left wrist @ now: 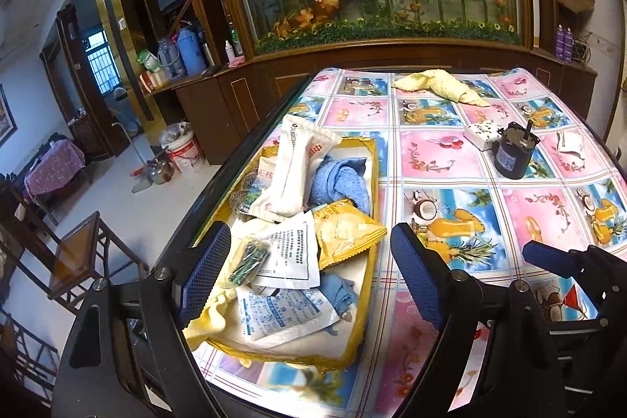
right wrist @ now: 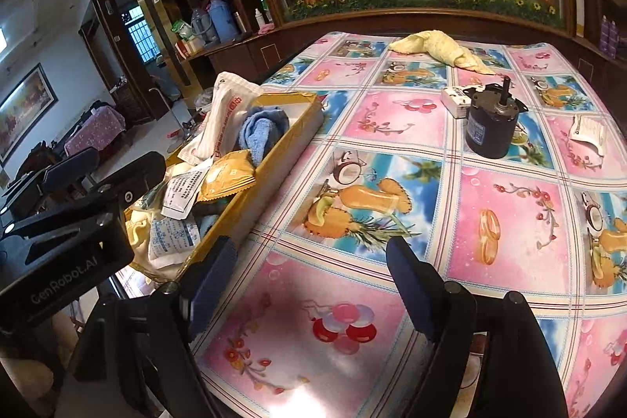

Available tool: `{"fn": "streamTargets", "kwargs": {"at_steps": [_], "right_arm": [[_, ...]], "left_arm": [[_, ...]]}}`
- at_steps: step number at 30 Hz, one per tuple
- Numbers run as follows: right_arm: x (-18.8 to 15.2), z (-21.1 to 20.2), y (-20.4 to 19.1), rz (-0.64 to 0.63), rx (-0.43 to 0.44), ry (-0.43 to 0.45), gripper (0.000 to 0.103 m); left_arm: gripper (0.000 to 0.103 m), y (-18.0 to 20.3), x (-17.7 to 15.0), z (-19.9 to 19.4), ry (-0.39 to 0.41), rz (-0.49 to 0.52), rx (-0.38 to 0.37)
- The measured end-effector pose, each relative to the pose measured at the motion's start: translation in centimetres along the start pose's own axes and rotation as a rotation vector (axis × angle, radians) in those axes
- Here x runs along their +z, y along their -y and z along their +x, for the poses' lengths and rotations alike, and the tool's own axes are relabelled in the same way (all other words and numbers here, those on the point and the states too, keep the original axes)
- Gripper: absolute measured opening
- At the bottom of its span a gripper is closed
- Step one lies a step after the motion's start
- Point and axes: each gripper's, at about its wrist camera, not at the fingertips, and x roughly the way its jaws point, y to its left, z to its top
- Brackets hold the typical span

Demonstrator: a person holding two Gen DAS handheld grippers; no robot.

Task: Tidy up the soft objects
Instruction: 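Grasp the white pouch with the right tool while the left tool grasps the lemon-print tissue pack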

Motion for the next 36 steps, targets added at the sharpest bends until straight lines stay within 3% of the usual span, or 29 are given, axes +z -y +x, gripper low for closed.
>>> {"fn": "streamTargets", "kwargs": {"at_steps": [7, 14, 17, 23, 28, 33, 36], "right_arm": [[0.3, -0.6, 3.0, 0.051, -0.026, 0.018, 0.079], [1.3, -2.3, 8.6, 0.121, -0.084, 0.04, 0.079], [2.4, -3.9, 13.1, 0.185, -0.122, 0.061, 0.079], [5.4, -7.1, 23.7, 0.316, -0.32, 0.116, 0.079], [7.4, -5.0, 29.6, 0.36, -0.366, 0.061, 0.079], [8.6, -1.3, 32.9, 0.451, -0.354, -0.016, 0.08], [10.2, 1.2, 34.3, 0.482, -0.409, -0.055, 0.08]], "left_arm": [[0.085, 2.0, 0.4, 0.6, -0.013, 0.042, -0.016], [0.084, 4.5, 0.9, 1.7, -0.035, 0.086, -0.063], [0.084, 5.3, 1.2, 1.8, -0.04, 0.079, -0.134], [0.084, 6.8, 1.2, 2.5, -0.058, 0.08, -0.25], [0.084, 7.1, 0.9, 3.7, -0.11, 0.074, -0.308], [0.084, 6.9, 1.0, 4.2, -0.113, 0.065, -0.332], [0.084, 6.8, 1.6, 4.6, -0.118, 0.05, -0.37]]}}
